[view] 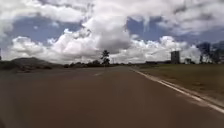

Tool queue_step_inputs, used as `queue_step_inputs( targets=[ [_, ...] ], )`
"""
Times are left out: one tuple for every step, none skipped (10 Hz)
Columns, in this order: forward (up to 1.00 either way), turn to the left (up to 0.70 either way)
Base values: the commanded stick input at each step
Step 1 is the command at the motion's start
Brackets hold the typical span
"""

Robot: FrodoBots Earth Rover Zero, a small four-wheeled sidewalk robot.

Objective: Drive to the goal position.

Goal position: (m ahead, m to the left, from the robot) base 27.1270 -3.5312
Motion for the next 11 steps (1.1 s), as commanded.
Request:
queue_step_inputs(
  targets=[
    [1.0,-0.39],
    [1.0,-0.4],
    [1.0,-0.27],
    [1.0,-0.06],
    [1.0,0.0],
    [1.0,0.0],
    [1.0,0.0],
    [1.0,0.0],
    [1.0,0.0],
    [1.0,0.0],
    [1.0,0.0]
  ],
)
